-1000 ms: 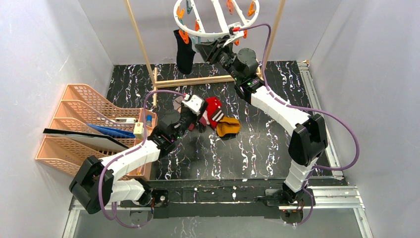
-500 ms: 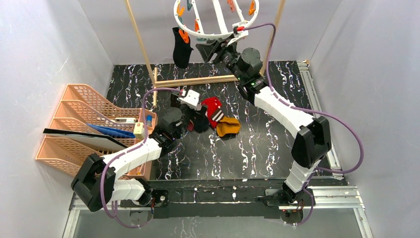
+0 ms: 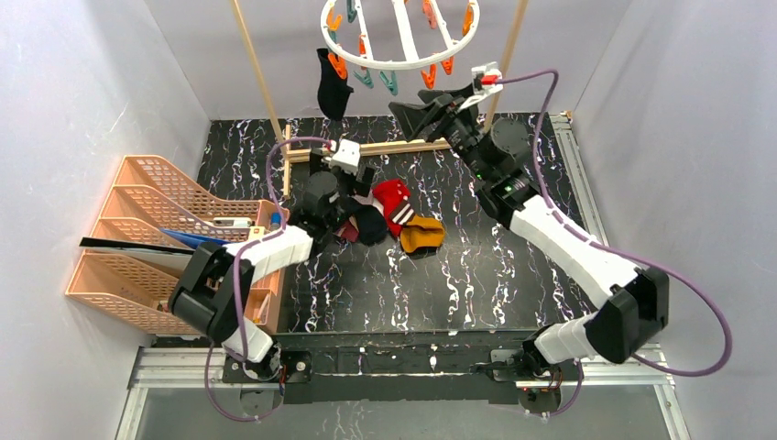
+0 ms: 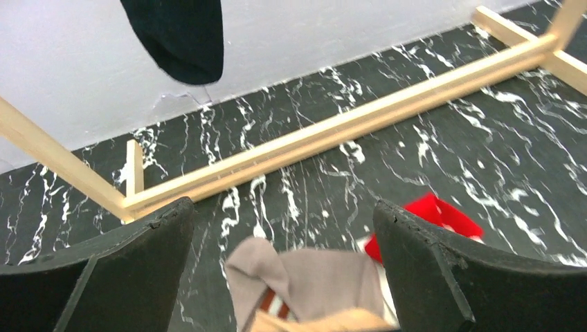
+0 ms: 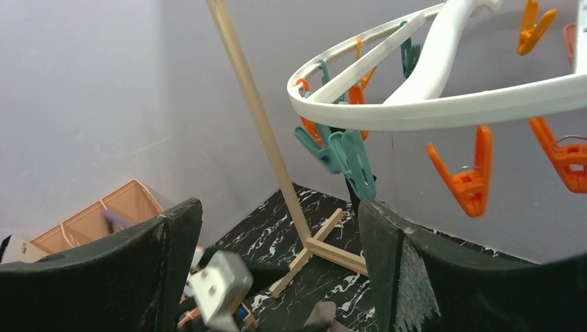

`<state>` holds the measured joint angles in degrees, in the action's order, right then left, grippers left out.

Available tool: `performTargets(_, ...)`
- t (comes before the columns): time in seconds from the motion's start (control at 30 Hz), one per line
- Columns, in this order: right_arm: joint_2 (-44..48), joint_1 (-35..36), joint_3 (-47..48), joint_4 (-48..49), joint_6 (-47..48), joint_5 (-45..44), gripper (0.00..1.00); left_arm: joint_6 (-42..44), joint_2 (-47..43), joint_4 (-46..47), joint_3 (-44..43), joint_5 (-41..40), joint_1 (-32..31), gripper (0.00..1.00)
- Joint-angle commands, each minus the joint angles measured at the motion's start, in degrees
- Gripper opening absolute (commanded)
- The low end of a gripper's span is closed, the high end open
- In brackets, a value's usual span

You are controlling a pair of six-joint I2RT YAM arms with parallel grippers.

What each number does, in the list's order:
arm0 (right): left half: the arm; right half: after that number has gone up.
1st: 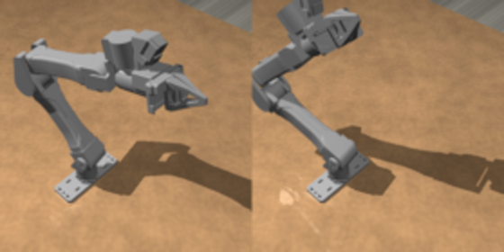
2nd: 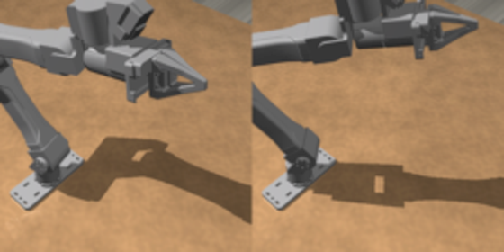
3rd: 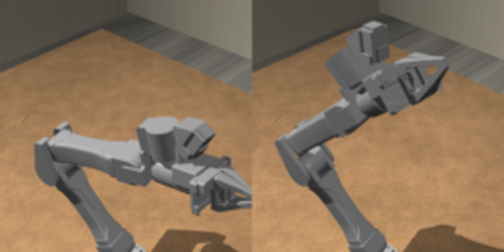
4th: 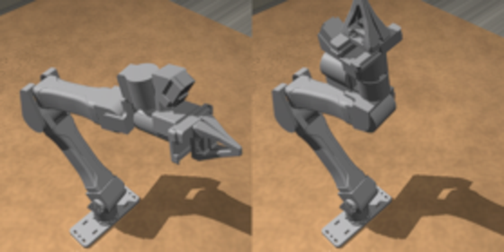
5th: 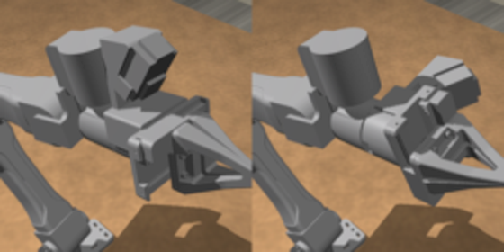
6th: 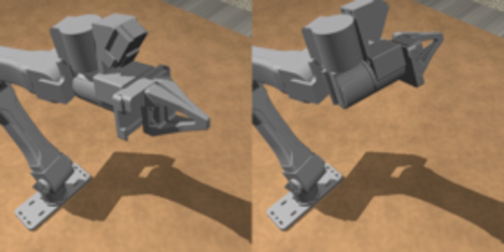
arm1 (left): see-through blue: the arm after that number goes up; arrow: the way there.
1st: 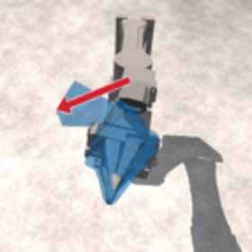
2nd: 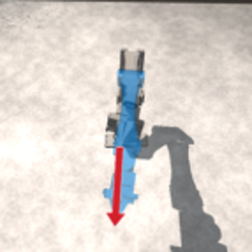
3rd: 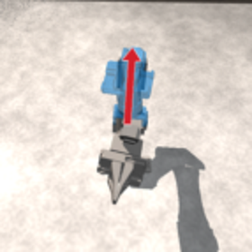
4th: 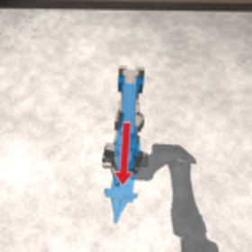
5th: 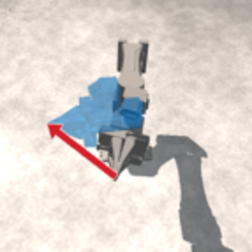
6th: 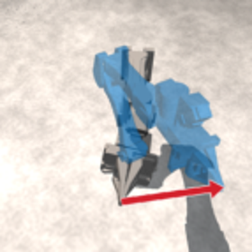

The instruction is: Remove the socks clipped to the hanger

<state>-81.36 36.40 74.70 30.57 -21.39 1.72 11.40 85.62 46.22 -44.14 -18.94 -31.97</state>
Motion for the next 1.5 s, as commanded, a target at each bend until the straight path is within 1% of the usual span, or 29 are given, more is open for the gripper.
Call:
performTargets(0.0,6.5,-0.1,-3.6,1.8,1.7,-2.3,0.92,-1.1,5.9,4.7,-8.8,1.9,3.2,0.98)
performTargets(0.17,11.7,-0.1,-8.8,0.7,1.4,-5.2,0.93,2.6,15.9,4.1,-20.3,0.6,4.2,0.98)
performTargets(0.27,13.7,-0.1,-11.1,0.1,0.7,-5.4,0.93,3.5,21.5,3.4,-26.3,-1.0,4.5,0.98)
performTargets(0.4,15.4,-0.1,-12.8,-0.9,0.2,-5.3,0.94,4.2,26.6,3.0,-33.0,-2.7,5.0,0.98)
performTargets(0.53,16.7,-0.2,-13.6,-2.2,0.7,-5.7,0.94,4.5,30.7,1.7,-38.5,-8.8,5.1,0.98)
performTargets(0.7,17.3,-0.3,-13.8,-3.0,1.3,-5.6,0.95,4.6,34.0,0.7,-42.7,-17.8,5.5,0.98)
performTargets(0.83,17.4,-0.3,-14.0,-3.3,1.3,-5.2,0.95,5.0,37.1,0.7,-46.4,-22.4,6.3,0.98)
performTargets(0.9,17.5,-0.4,-14.0,-3.5,1.2,-5.0,0.95,5.0,39.0,0.6,-48.7,-23.1,7.0,0.98)
performTargets(1.0,17.5,-0.4,-13.8,-4.0,1.3,-4.7,0.95,3.7,41.3,0.5,-51.9,-22.0,8.4,0.98)
performTargets(1.13,17.6,-0.4,-13.4,-4.6,1.5,-4.6,0.95,-1.4,43.9,-2.2,-55.9,-18.4,11.2,0.98)
performTargets(1.17,17.7,-0.5,-13.4,-4.8,1.6,-4.7,0.95,-3.0,44.0,-2.7,-56.1,-16.7,12.1,0.97)
performTargets(1.2,17.8,-0.4,-13.3,-4.8,1.7,-4.6,0.95,-4.5,43.9,-3.2,-56.1,-14.2,12.9,0.89)
performTargets(1.23,17.7,-0.5,-13.3,-4.9,1.7,-4.6,0.95,-5.7,43.8,-3.4,-55.9,-11.8,13.7,0.74)
performTargets(1.27,17.7,-0.4,-13.3,-5.0,1.6,-4.5,0.95,-6.5,43.6,-3.4,-55.5,-9.5,14.2,0.55)
performTargets(1.3,17.6,-0.4,-13.3,-5.0,1.6,-4.4,0.95,-6.9,43.4,-3.4,-55.3,-7.5,14.6,0.18)
performTargets(1.33,17.4,-0.5,-13.2,-5.0,1.5,-4.2,0.95,-7.2,43.1,-3.0,-54.7,-6.4,14.8,0.05)
performTargets(1.37,17.2,-0.5,-13.1,-4.9,1.3,-4.0,0.95,-7.1,42.7,-2.2,-53.9,-5.0,15.0,0.00)
performTargets(1.47,16.6,-0.4,-13.0,-4.8,0.8,-3.3,0.95,-6.3,40.8,0.4,-50.5,-0.1,15.3,0.00)
